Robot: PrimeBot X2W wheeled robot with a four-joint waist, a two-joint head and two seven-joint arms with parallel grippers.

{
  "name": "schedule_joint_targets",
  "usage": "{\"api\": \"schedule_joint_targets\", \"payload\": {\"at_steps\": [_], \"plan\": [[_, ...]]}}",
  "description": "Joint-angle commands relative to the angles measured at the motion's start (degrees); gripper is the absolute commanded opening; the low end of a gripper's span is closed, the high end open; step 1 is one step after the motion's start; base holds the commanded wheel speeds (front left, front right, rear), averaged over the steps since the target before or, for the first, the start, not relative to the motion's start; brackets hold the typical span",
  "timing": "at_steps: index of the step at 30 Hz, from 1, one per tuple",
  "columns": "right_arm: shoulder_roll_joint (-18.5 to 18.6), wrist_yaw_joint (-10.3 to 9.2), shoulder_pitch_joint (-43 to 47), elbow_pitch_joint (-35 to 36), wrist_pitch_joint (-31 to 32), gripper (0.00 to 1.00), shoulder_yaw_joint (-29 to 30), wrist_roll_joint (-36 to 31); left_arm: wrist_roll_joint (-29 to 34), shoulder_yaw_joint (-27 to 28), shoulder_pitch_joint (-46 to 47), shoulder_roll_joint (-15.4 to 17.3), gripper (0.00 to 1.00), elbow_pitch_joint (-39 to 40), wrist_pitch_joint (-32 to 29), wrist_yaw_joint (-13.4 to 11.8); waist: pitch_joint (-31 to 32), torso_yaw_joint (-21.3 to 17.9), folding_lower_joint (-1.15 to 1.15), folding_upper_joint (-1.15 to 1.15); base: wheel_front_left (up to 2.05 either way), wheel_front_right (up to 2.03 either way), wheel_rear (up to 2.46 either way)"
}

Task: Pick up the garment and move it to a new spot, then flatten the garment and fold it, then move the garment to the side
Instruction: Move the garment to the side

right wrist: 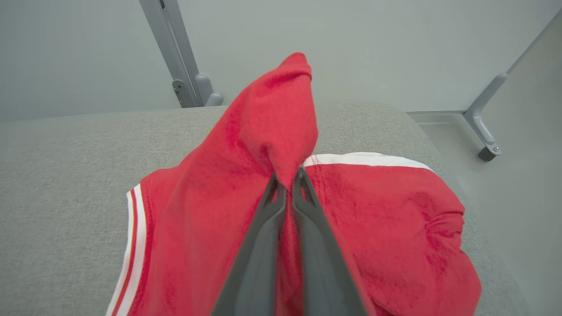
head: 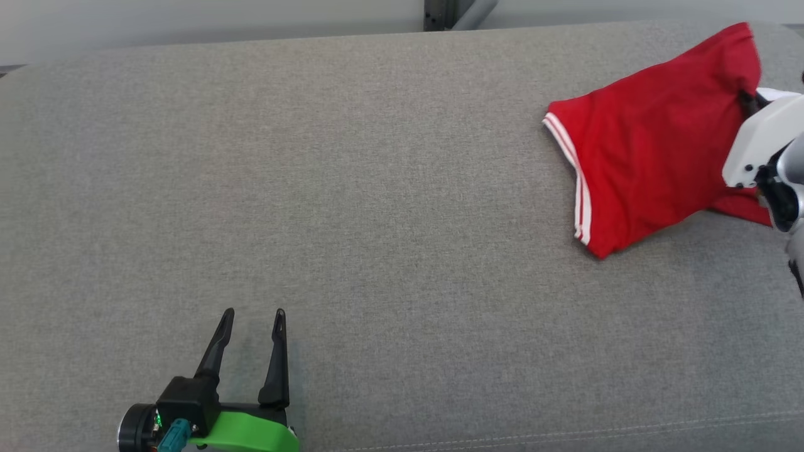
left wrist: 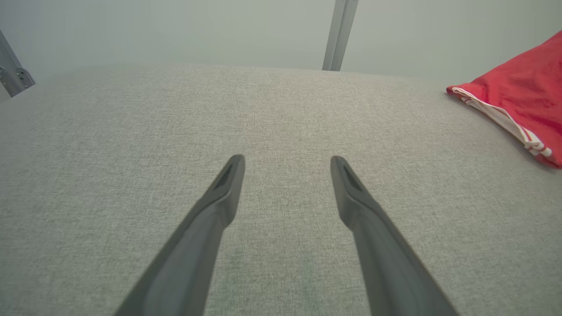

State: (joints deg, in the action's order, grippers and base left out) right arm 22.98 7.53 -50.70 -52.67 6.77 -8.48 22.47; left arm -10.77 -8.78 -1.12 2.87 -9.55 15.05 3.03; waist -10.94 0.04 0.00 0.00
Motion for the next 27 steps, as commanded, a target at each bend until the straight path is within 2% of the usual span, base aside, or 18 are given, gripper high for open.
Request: {"api": "schedule_joint_targets", "payload": {"at_steps": [1, 6, 14, 17, 18, 19, 22, 27], "plan": [[0.4, -0.1, -0.7, -0.5, -0.6, 0.0, 0.5, -0.8, 0.2, 0.2, 0.9, 0.1, 1.0, 0.1, 0.1, 0.1, -1.9, -1.9, 0.0, 0.0, 0.0, 0.0, 0.0], [3.2, -0.1, -2.2, -4.5, -3.9, 0.0, 6.0, -4.0, 1.0, 0.2, 1.4, 0.1, 1.0, -0.5, 0.1, 0.6, -3.0, -3.3, 0.0, 0.0, 0.0, 0.0, 0.0], [3.2, -0.1, -4.8, -9.5, -9.7, 0.0, 13.9, -9.8, 2.2, -0.9, 2.5, 0.1, 1.0, -1.1, 0.1, 1.3, -4.3, -3.3, 0.0, 0.0, 0.0, 0.0, 0.0], [4.6, -0.1, -6.0, -11.0, -13.1, 0.0, 17.7, -13.1, 1.9, -0.8, 2.1, 0.1, 1.0, -1.5, 0.1, 1.2, -4.5, -2.6, 0.0, 0.0, 0.0, 0.0, 0.0], [4.9, -0.1, -5.9, -11.5, -14.6, 0.87, 18.9, -14.8, 1.8, -0.7, 2.0, 0.1, 1.0, -1.6, 0.1, 1.1, -4.4, -2.5, 0.0, 0.0, 0.0, 0.0, 0.0], [5.2, -0.1, -5.5, -12.0, -16.0, 1.0, 20.1, -16.5, 1.6, -0.6, 1.8, 0.1, 1.0, -1.7, 0.1, 1.0, -4.3, -2.2, 0.0, 0.0, 0.0, 0.0, 0.0], [5.7, -0.1, -3.6, -11.9, -20.0, 1.0, 25.0, -21.4, 1.2, -0.2, 1.3, 0.1, 1.0, -1.8, 0.1, 0.8, -3.4, -1.4, 0.0, 0.0, 0.0, 0.0, 0.0], [0.7, -0.11, 2.0, -3.5, -22.0, 1.0, 30.7, -28.8, 0.8, 1.3, -0.5, 0.1, 1.0, -0.7, 0.1, 0.2, -0.8, -1.8, 0.0, 0.0, 0.0, 0.0, 0.0]]}}
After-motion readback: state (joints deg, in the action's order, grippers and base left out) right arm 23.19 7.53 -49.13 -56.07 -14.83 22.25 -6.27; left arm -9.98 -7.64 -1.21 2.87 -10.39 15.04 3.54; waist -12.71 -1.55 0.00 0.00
